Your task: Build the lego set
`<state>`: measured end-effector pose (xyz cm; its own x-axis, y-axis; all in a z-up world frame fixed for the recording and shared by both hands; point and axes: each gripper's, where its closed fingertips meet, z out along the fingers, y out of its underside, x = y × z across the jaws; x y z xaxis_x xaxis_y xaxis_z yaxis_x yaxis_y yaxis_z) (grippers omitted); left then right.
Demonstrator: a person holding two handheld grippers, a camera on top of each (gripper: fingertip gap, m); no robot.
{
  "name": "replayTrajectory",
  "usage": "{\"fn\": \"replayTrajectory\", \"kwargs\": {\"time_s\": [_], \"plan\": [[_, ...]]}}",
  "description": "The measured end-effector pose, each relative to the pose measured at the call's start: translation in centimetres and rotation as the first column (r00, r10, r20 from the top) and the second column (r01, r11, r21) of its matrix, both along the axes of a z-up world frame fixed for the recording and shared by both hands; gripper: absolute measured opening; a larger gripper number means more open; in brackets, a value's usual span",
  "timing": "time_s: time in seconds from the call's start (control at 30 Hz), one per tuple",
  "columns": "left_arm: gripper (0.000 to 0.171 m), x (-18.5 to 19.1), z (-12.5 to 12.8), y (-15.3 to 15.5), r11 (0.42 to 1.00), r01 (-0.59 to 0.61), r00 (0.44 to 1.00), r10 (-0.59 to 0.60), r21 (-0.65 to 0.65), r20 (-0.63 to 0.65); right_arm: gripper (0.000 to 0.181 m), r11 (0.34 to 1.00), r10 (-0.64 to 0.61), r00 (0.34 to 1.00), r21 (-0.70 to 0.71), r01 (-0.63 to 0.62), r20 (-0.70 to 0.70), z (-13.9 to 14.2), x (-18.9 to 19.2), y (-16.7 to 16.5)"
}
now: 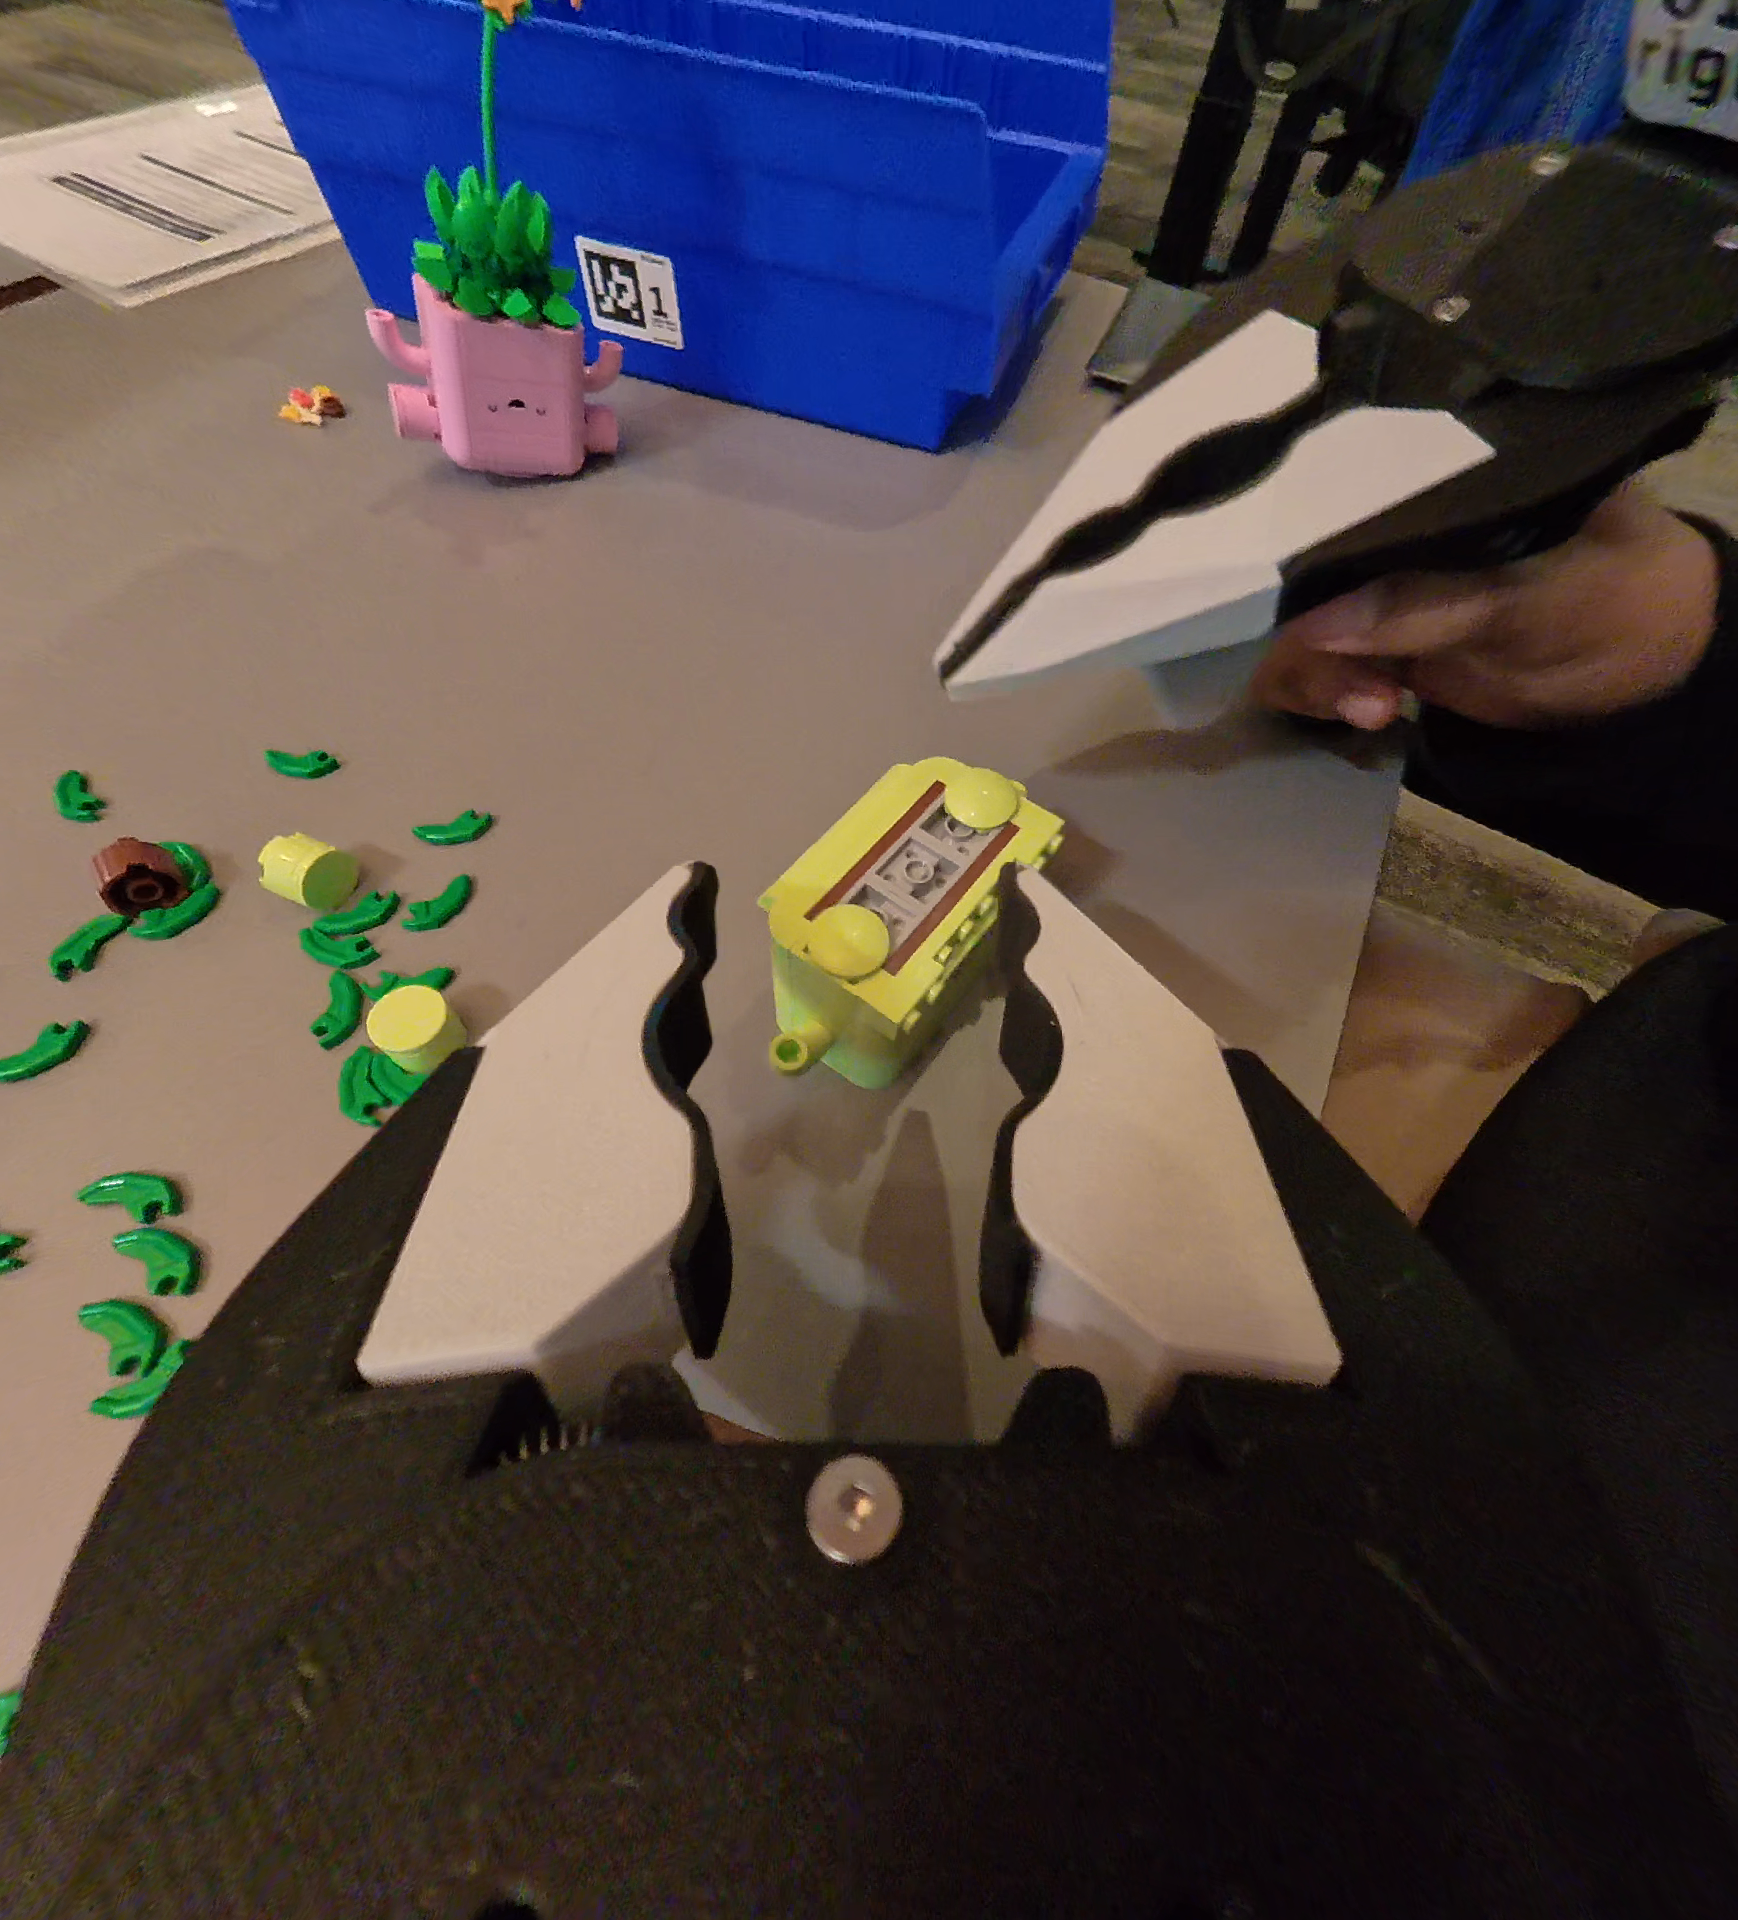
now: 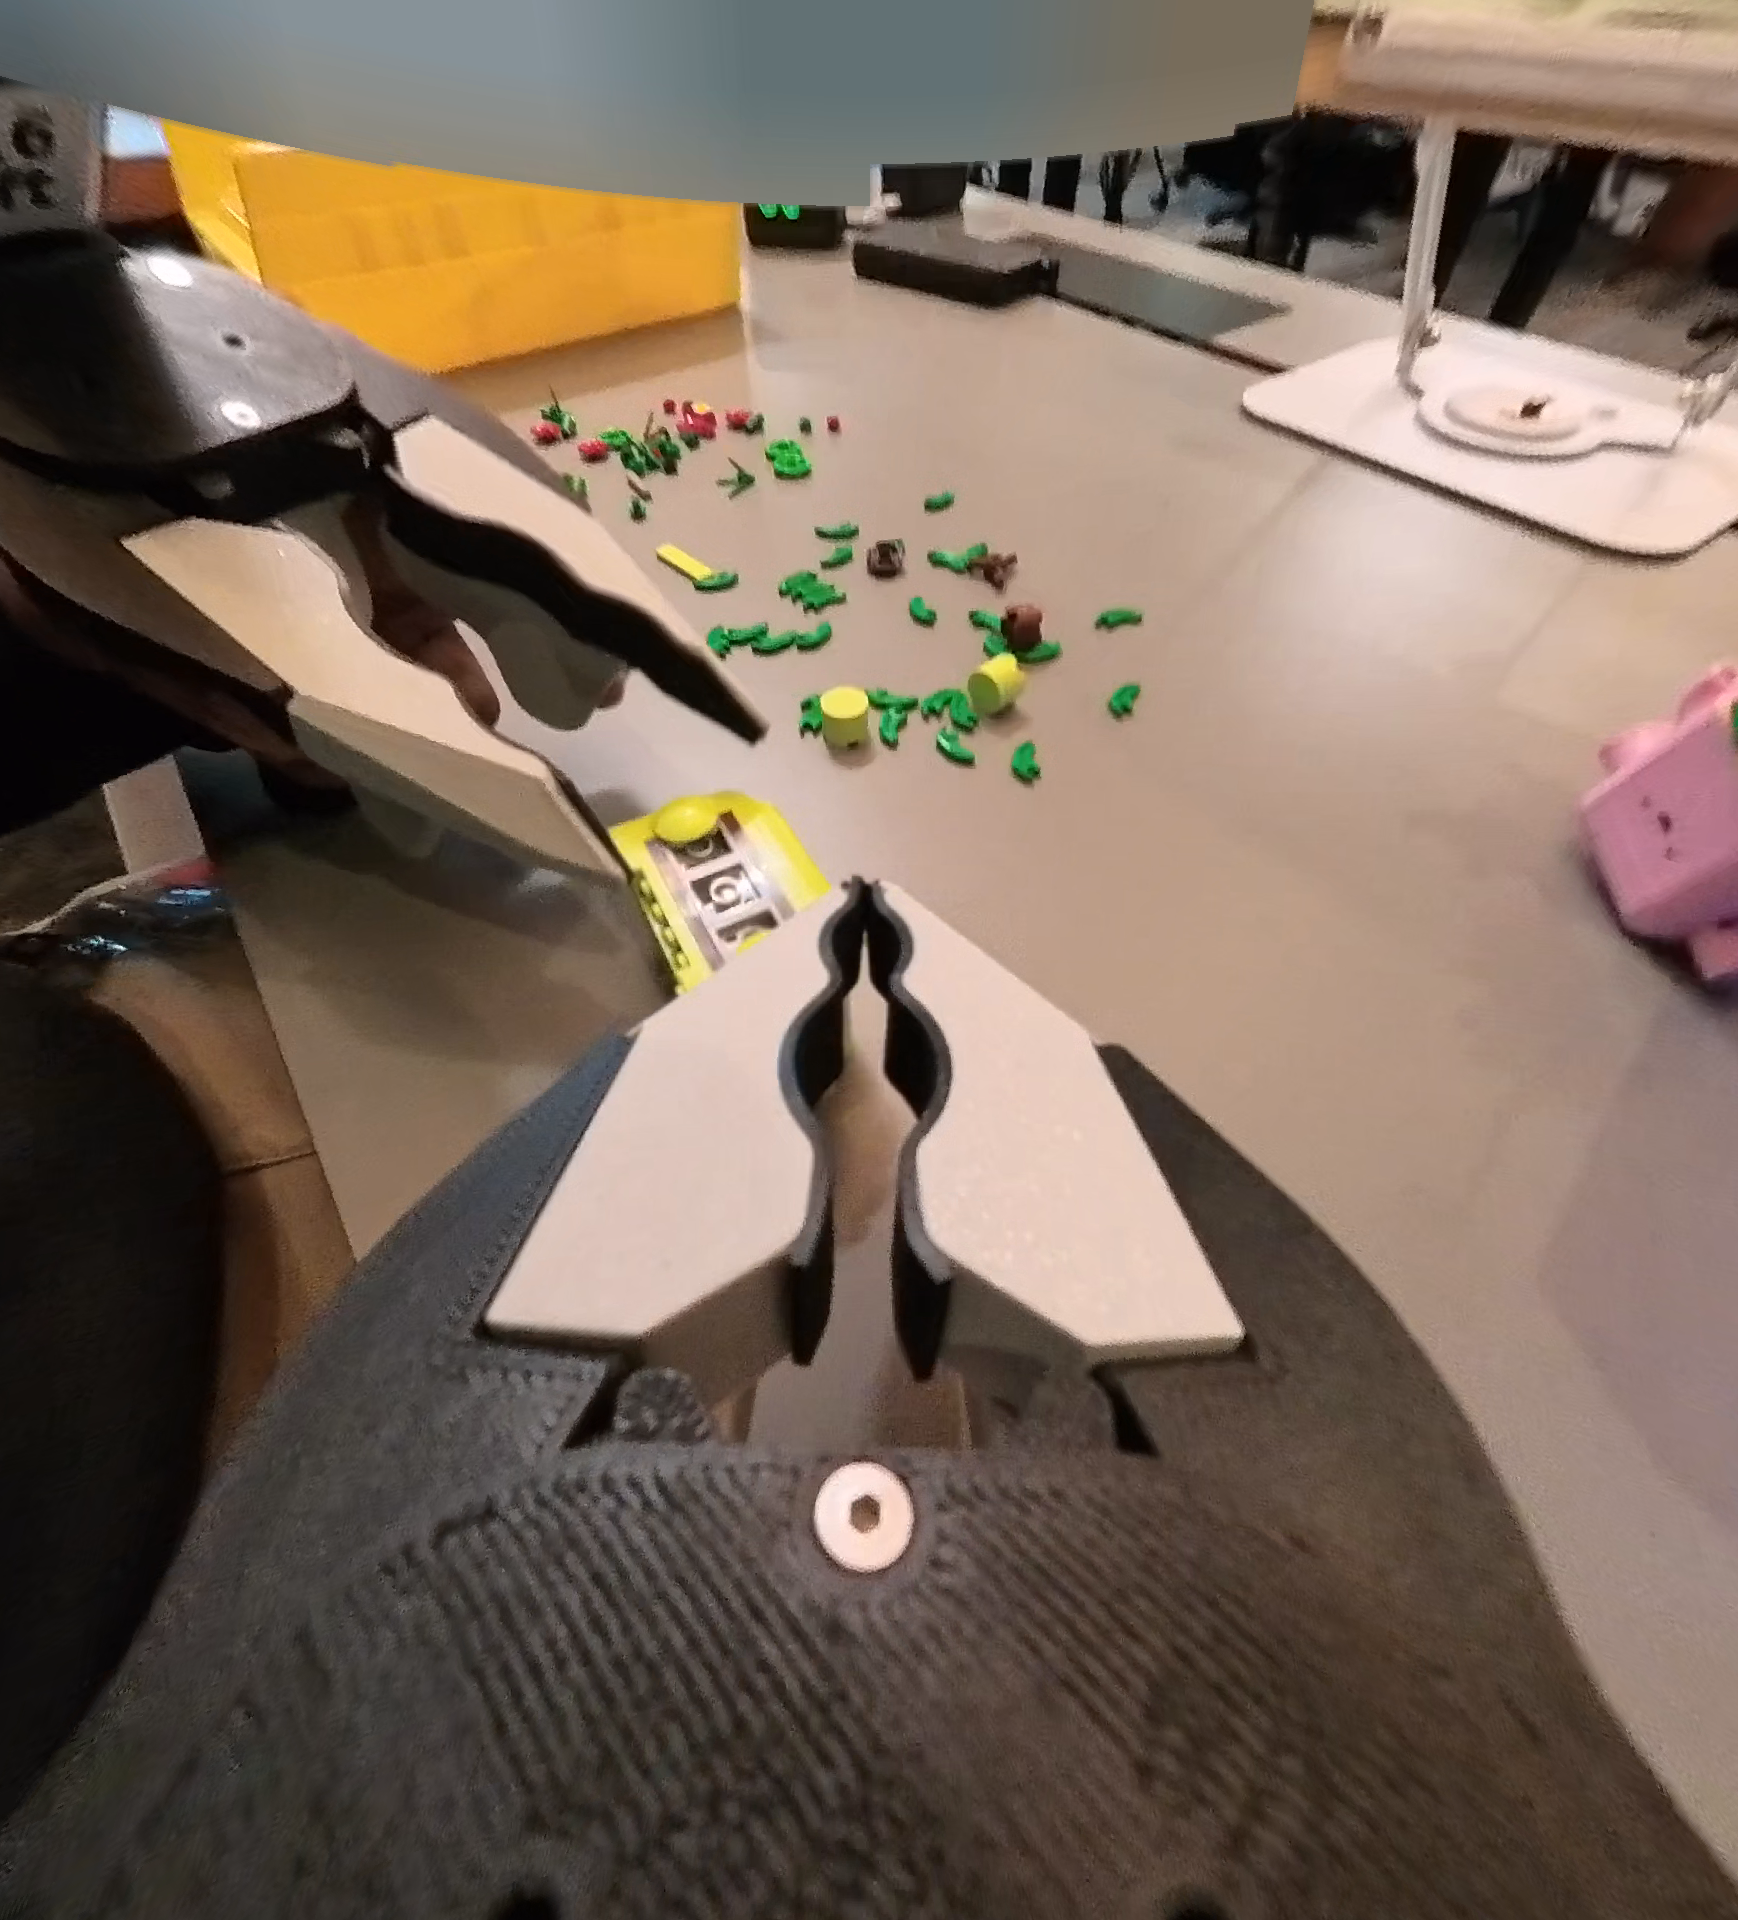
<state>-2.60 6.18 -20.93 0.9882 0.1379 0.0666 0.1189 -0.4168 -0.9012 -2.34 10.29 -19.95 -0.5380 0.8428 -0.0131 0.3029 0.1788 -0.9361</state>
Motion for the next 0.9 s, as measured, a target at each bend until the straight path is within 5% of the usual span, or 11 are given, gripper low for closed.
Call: {"fn": "replayTrajectory", "kwargs": {"time_s": [0.27,0.53,0.9], "plan": [[0.061,-0.6,-0.5,1.7,0.999,-0.032,0.997,0.033,-0.020,0.066,0.000,0.994,-0.014,0.996,-0.105,0.023,0.089,-0.3,1.0,-0.7],[0.062,-0.9,-0.8,2.0,0.998,-0.039,0.996,0.042,-0.041,0.084,0.000,1.000,0.014,0.997,-0.001,-0.014,0.082,-1.1,1.1,-1.7],[0.054,-1.0,-1.5,2.1,0.996,-0.044,0.994,0.052,-0.083,0.094,0.000,0.999,0.017,0.994,-0.032,-0.014,0.108,-1.2,1.0,-1.6]]}}
